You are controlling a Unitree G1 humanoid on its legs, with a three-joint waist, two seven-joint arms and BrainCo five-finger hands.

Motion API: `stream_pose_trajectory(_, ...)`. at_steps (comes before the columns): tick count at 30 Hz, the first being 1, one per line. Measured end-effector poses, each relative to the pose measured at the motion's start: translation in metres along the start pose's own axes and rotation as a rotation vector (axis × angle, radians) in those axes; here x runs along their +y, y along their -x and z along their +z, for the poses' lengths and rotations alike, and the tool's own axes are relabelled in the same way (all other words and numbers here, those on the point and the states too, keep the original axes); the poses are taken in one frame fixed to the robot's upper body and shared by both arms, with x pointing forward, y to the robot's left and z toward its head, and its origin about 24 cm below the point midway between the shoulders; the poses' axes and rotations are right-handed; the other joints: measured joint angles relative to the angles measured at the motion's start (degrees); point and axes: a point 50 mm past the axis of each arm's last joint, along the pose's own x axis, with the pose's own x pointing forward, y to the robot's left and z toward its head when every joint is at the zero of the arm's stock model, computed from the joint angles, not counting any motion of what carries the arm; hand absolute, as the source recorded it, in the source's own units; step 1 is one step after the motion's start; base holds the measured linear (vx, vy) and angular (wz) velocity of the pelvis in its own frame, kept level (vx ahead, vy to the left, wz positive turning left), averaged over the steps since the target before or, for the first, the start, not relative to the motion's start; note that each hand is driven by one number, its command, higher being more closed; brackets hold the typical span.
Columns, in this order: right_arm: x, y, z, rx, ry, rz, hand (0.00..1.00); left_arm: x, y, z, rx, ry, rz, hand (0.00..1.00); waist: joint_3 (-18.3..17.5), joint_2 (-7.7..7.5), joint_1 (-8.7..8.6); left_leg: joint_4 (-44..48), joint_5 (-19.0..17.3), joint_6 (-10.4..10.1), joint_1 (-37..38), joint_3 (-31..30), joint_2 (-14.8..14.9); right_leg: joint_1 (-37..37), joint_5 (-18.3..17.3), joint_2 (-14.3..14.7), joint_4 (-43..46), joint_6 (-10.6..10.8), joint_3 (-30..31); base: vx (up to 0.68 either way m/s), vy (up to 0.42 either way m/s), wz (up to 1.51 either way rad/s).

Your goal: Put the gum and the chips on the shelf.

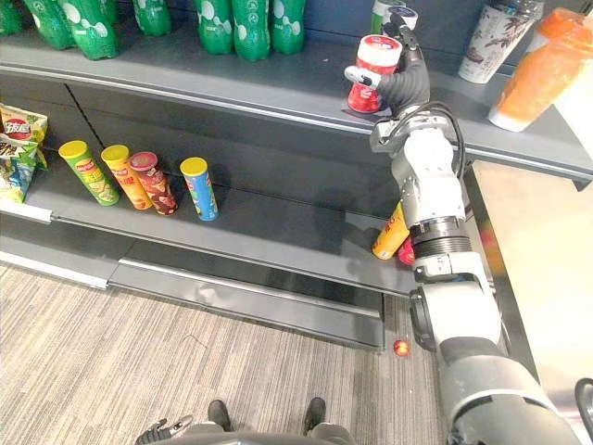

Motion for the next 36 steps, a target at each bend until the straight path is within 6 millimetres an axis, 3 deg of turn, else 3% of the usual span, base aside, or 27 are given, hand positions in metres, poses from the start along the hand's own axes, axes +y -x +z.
stream_pose_trajectory(7,-0.008,0.003,0.0,-0.017,0.11,-0.075,0.0,0.0,0.0,0.001,-0.004,-0.004,0.002,0.0,0.0,-0.01,0.06,0.0,0.4,0.3,0.0,-0.4,0.2,0.0,0.2,0.0,0.4,0.0,-0.1,0.03,-0.009,0.03)
stream_pose_trajectory(11,-0.03,0.009,-0.001,-0.022,0.138,-0.214,0.0,0.0,0.0,0.001,-0.007,-0.008,0.012,0.0,0.0,-0.01,0.02,0.0,0.8,0.3,-0.3,-1.6,0.3,0.3,0.2,0.0,0.4,0.0,-1.0,0.01,-0.01,0.11)
stream_pose_trajectory(13,-0.036,0.01,0.005,-0.05,0.135,-0.271,0.0,0.001,0.0,0.002,-0.012,-0.009,0.019,0.0,0.0,0.0,0.02,0.0,0.9,0.3,-0.3,-1.7,0.4,0.4,0.2,0.1,0.4,0.0,-1.2,0.0,-0.006,0.03)
stream_pose_trajectory(18,-0.045,0.014,0.043,-0.232,0.181,-0.357,0.0,0.003,0.0,0.001,-0.016,0.0,0.035,0.0,0.0,-0.01,-0.07,0.0,1.0,0.2,-0.3,-2.2,0.5,0.7,0.2,0.2,0.4,0.0,-1.5,0.01,-0.005,0.03)
stream_pose_trajectory(25,-0.039,0.018,0.07,-0.368,0.182,-0.359,0.0,0.003,0.0,0.002,-0.018,0.001,0.056,0.0,-0.1,-0.08,-0.03,0.0,1.2,0.3,-0.2,-2.2,0.5,0.8,0.2,0.2,0.3,0.0,-1.5,0.0,0.0,0.0)
stream_pose_trajectory(28,-0.027,0.023,0.085,-0.447,0.174,-0.315,0.0,0.003,0.0,0.001,-0.018,0.0,0.061,0.0,-0.1,-0.08,-0.02,0.0,1.2,0.3,-0.1,-1.8,0.5,0.7,0.2,0.2,0.4,0.0,-1.2,0.03,-0.003,-0.05)
stream_pose_trajectory(31,-0.001,0.039,0.088,-0.534,0.15,-0.207,0.0,0.004,0.001,0.0,-0.014,-0.01,0.066,0.0,-0.5,-0.35,-0.1,0.0,1.1,0.3,0.2,-1.4,0.6,0.7,0.2,0.3,0.4,0.0,-0.9,0.04,-0.009,-0.06)
stream_pose_trajectory(36,0.063,0.075,0.053,-0.492,0.029,0.094,0.0,0.005,0.001,-0.001,-0.011,-0.036,0.071,0.0,-1.6,-0.94,-0.06,0.0,1.0,0.1,0.7,-1.0,0.7,0.9,0.2,0.4,0.5,0.0,-0.3,0.02,-0.003,-0.05)
